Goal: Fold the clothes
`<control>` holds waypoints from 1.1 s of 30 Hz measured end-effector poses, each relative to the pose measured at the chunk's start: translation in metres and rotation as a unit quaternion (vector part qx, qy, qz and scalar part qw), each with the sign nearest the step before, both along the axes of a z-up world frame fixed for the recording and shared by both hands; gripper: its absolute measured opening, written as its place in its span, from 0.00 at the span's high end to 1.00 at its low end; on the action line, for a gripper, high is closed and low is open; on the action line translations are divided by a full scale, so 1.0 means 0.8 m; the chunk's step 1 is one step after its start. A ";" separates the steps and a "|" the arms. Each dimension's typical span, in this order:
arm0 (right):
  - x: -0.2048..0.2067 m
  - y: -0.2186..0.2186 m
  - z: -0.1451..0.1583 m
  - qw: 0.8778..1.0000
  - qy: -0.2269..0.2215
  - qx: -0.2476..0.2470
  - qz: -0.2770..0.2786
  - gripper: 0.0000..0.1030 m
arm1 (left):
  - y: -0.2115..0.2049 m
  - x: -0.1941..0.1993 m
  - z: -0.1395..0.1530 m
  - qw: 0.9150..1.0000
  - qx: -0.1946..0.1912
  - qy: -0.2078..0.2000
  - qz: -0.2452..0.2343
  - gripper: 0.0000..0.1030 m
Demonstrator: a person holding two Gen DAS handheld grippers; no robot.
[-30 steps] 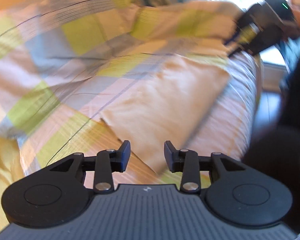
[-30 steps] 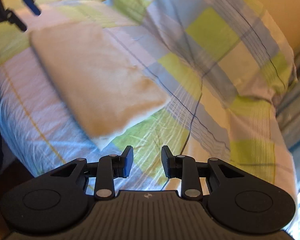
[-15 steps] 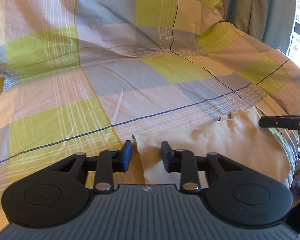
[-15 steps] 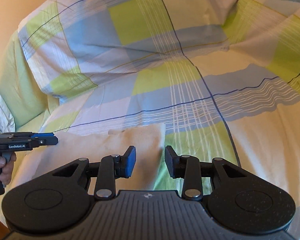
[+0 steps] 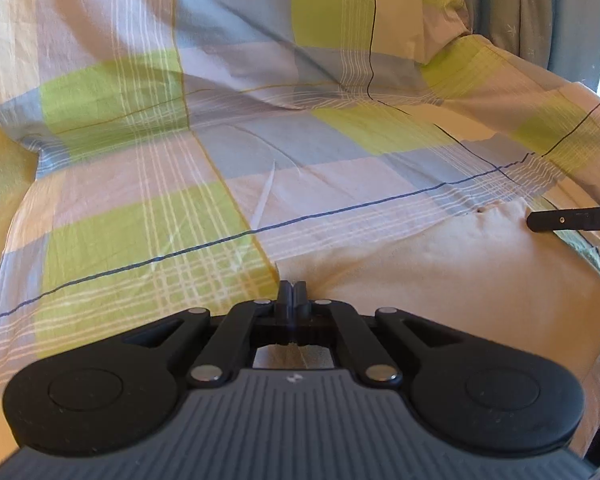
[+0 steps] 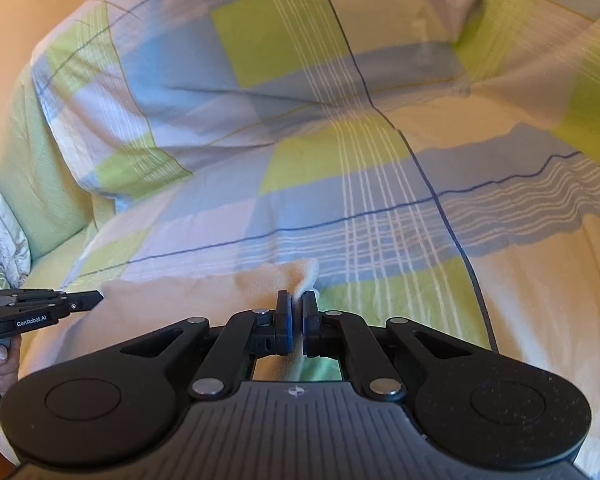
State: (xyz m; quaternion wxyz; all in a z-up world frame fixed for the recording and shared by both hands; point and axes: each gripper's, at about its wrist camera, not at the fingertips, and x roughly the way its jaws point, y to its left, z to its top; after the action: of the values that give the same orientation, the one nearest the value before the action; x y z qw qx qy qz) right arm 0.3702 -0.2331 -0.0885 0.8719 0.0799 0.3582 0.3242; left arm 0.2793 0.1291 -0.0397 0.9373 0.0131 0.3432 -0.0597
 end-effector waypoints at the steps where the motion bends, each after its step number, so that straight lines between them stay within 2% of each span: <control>1: 0.000 -0.001 -0.001 1.000 -0.002 -0.005 -0.005 0.88 | 0.000 0.001 0.000 1.000 0.002 0.000 0.003 1.00; 3: 0.000 -0.006 -0.001 1.000 -0.009 -0.013 -0.022 0.77 | 0.003 0.003 0.001 1.000 0.008 0.001 0.015 1.00; 6: -0.009 -0.013 0.006 0.997 -0.036 -0.032 -0.053 0.77 | 0.016 0.000 0.009 0.999 0.017 0.003 0.041 1.00; 9: -0.029 -0.013 0.015 0.995 -0.069 -0.045 -0.055 0.78 | 0.019 -0.015 0.025 0.999 0.021 -0.008 0.041 1.00; 11: -0.048 -0.005 0.023 0.994 -0.091 -0.055 -0.041 0.78 | 0.009 -0.023 0.033 0.999 0.024 -0.013 0.021 1.00; 14: -0.077 0.020 0.032 0.990 -0.124 -0.071 0.007 0.78 | -0.023 -0.027 0.037 0.999 0.016 -0.011 -0.038 0.97; 19: -0.100 0.069 0.028 0.979 -0.146 -0.108 0.094 0.78 | -0.086 -0.011 0.020 0.992 0.023 -0.002 -0.122 0.93; 22: -0.101 0.080 0.019 0.974 -0.143 -0.135 0.112 0.78 | -0.092 0.008 0.002 0.993 0.027 0.001 -0.117 0.94; 25: -0.095 0.075 0.017 0.976 -0.134 -0.133 0.107 0.78 | -0.073 0.027 -0.001 0.996 0.027 -0.001 -0.081 0.98; 30: -0.083 0.079 0.025 0.976 -0.149 -0.120 0.101 0.77 | -0.053 0.036 0.008 0.998 0.040 -0.009 -0.050 0.98; 33: -0.076 0.091 0.025 0.975 -0.151 -0.121 0.113 0.78 | -0.051 0.022 0.021 0.998 0.022 -0.024 -0.055 0.97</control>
State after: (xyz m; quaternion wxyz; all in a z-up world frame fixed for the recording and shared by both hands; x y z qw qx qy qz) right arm 0.3096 -0.1603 -0.0689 0.8771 -0.1173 0.2655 0.3828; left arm 0.2972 0.0882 -0.0230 0.9400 0.0545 0.3206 -0.1034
